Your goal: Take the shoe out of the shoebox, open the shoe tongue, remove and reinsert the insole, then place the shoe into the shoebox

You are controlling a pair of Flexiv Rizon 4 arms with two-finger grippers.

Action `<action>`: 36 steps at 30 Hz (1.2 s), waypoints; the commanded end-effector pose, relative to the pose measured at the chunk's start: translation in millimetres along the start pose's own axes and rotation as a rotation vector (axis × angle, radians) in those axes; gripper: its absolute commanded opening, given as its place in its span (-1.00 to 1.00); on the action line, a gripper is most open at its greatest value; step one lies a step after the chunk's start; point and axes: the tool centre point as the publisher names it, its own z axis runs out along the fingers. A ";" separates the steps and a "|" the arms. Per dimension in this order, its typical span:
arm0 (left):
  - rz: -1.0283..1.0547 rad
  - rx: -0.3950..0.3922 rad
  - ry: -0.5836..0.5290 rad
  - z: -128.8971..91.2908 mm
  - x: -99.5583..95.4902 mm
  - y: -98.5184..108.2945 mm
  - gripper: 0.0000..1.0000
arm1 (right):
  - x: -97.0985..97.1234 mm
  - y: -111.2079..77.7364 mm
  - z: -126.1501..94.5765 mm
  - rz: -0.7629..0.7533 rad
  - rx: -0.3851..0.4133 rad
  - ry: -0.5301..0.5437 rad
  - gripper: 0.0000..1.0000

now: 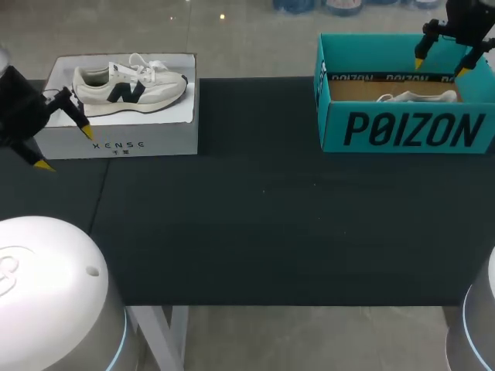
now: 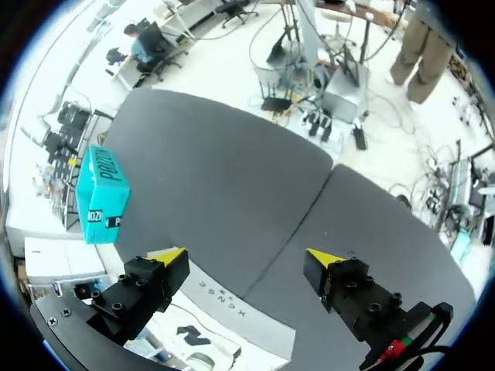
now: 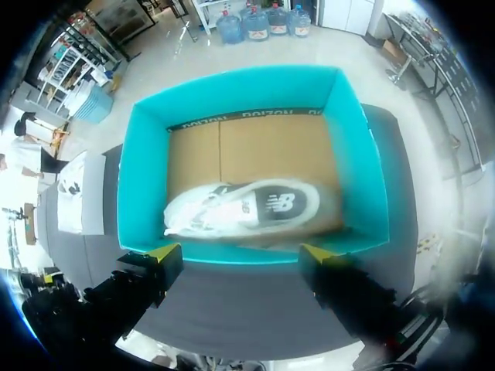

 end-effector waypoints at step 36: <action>0.281 -0.131 0.200 -10.0 6.5 113.1 1.00 | 0.1 0.3 0.1 0.000 0.000 -0.001 1.00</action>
